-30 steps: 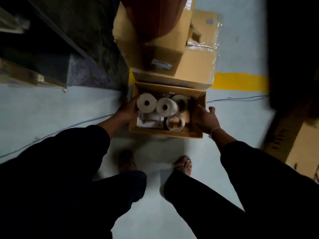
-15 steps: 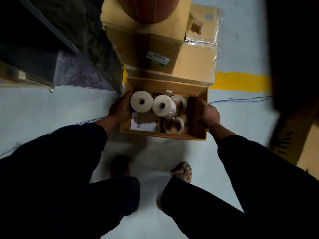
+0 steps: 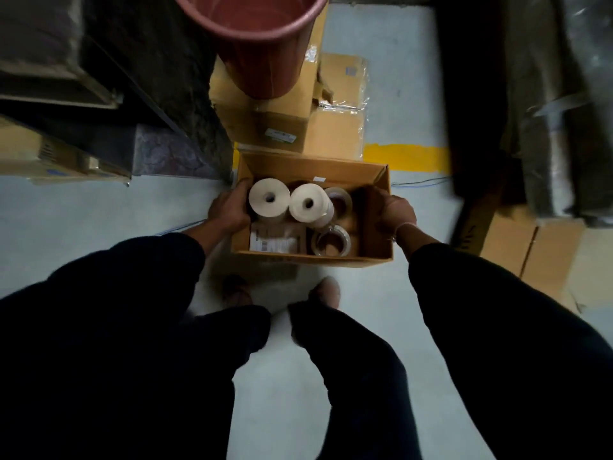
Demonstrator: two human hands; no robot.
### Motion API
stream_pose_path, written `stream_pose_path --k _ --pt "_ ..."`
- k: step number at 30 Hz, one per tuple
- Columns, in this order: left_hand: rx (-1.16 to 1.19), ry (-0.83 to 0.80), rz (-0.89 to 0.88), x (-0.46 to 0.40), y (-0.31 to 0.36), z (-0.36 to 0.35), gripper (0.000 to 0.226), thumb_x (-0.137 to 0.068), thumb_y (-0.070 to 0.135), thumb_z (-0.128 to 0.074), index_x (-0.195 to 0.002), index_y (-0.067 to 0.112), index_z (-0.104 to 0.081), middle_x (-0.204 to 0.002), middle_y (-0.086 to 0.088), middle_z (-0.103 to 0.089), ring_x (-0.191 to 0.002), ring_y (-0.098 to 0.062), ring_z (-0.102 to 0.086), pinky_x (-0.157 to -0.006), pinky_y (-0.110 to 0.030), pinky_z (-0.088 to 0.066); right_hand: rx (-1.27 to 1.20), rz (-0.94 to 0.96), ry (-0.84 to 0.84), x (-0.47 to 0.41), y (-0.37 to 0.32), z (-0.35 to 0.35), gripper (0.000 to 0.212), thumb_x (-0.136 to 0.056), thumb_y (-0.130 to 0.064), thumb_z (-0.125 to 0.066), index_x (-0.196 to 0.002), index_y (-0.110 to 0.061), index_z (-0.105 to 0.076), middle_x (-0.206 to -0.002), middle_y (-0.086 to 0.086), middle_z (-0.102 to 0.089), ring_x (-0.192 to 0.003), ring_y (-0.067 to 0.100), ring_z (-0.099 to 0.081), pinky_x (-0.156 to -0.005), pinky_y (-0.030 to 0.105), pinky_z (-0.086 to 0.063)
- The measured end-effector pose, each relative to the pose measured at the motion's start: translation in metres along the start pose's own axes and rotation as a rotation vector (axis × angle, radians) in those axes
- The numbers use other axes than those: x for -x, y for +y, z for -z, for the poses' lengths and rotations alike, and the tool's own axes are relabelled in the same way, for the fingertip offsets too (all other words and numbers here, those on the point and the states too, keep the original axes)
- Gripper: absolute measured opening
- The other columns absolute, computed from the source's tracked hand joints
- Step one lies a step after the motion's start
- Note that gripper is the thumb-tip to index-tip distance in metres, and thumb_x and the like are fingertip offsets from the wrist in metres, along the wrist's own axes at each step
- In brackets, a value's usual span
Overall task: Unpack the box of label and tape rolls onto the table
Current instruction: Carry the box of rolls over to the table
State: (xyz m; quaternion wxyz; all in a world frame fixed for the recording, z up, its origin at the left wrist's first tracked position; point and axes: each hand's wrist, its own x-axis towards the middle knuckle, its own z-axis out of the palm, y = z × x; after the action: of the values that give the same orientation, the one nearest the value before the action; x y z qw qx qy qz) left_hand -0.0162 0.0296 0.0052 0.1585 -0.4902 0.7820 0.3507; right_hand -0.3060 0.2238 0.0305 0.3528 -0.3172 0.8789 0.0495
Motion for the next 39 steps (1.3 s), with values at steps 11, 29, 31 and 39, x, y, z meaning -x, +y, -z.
stream_pose_path --k 11,29,31,39 --pt "0.04 0.034 -0.177 0.204 0.11 0.183 0.091 -0.068 0.032 -0.08 -0.145 0.042 -0.032 -0.144 -0.01 -0.058 -0.127 -0.043 -0.058 -0.094 -0.053 -0.054 -0.001 0.075 0.088 0.223 -0.005 0.19 0.077 -0.083 -0.022 -0.065 -0.152 -0.037 -0.035 -0.122 0.016 -0.067 -0.11 0.037 -0.065 -0.09 0.042 -0.054" --pt "0.184 0.304 -0.059 0.356 0.12 0.319 0.1 -0.076 0.016 -0.083 -0.158 0.036 -0.03 -0.152 -0.011 -0.05 -0.132 -0.037 -0.054 -0.101 -0.054 -0.053 0.033 0.354 0.337 0.335 -0.069 0.333 0.072 -0.082 -0.024 -0.071 -0.148 -0.035 -0.046 -0.114 0.015 -0.069 -0.102 0.037 -0.066 -0.086 0.042 -0.054" --pt "0.228 0.349 -0.06 0.368 0.107 0.335 0.095 -0.078 0.014 -0.083 -0.157 0.036 -0.034 -0.15 -0.008 -0.053 -0.13 -0.034 -0.057 -0.101 -0.053 -0.054 0.055 0.39 0.362 0.338 -0.091 0.342 0.076 -0.081 -0.024 -0.072 -0.149 -0.039 -0.042 -0.11 0.015 -0.069 -0.1 0.036 -0.066 -0.083 0.041 -0.055" --pt "0.352 0.485 -0.013 0.393 0.038 0.404 0.092 -0.078 0.012 -0.08 -0.155 0.04 -0.037 -0.135 -0.005 -0.065 -0.113 -0.026 -0.067 -0.095 -0.051 -0.057 0.117 0.498 0.394 0.342 -0.206 0.355 0.087 -0.075 -0.023 -0.071 -0.151 -0.045 -0.036 -0.104 0.013 -0.073 -0.096 0.035 -0.069 -0.078 0.041 -0.057"
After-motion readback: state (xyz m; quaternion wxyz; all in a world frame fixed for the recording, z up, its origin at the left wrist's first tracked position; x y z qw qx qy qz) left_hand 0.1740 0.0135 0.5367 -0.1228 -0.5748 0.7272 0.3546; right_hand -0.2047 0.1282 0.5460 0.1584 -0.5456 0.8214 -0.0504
